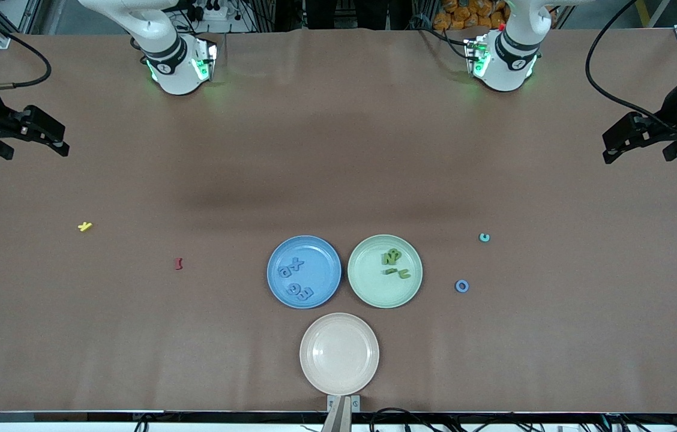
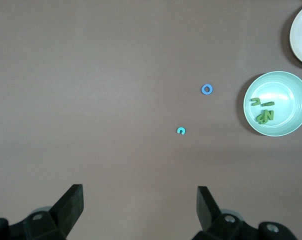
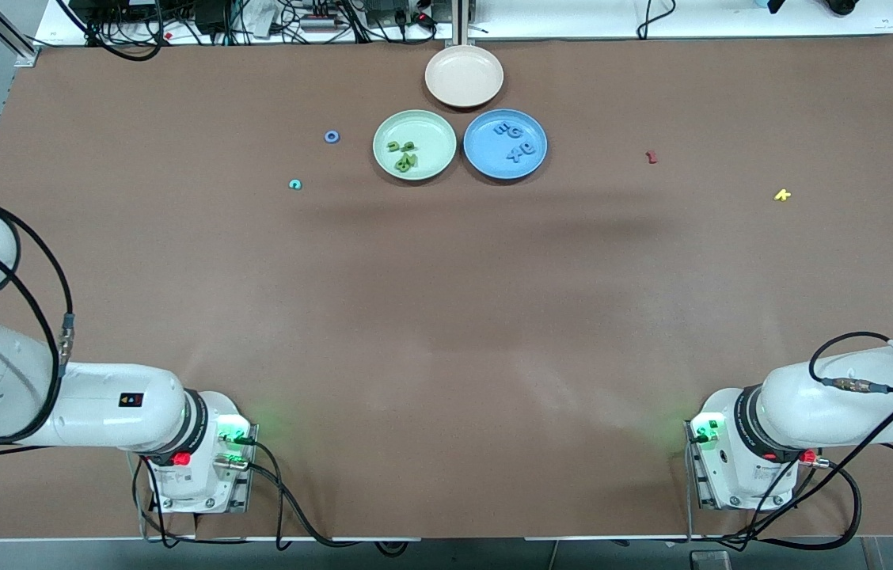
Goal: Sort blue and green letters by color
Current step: 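Withdraw the right gripper from the blue plate toward the red letter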
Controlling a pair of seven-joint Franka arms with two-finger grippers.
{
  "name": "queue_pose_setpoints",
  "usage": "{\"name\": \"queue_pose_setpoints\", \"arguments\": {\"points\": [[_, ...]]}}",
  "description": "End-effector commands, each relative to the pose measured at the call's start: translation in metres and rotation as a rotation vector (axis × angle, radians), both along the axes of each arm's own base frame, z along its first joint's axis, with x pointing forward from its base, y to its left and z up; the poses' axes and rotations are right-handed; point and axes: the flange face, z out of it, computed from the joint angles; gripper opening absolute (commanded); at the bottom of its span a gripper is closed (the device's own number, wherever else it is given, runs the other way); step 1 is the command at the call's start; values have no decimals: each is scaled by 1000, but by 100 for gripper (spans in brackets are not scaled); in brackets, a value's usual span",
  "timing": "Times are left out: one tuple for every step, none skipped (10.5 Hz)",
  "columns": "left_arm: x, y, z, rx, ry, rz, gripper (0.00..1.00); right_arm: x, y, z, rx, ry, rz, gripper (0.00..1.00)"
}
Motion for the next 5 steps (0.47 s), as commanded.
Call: {"name": "queue_pose_setpoints", "arguments": {"points": [[1, -2, 4, -45, 5, -9, 100, 4, 4, -2, -8, 16, -8, 100], [1, -2, 4, -66, 7, -5, 100, 5, 7, -5, -8, 24, -2, 100], [1, 0, 3, -66, 9, -5, 100, 7, 8, -9, -8, 32, -1, 100], [1, 0, 4, -61, 7, -10, 100, 8, 17, -13, -9, 41, 12, 100], [1, 1, 5, -56, 5, -12, 100, 9, 18, -17, -10, 48, 14, 100]]}}
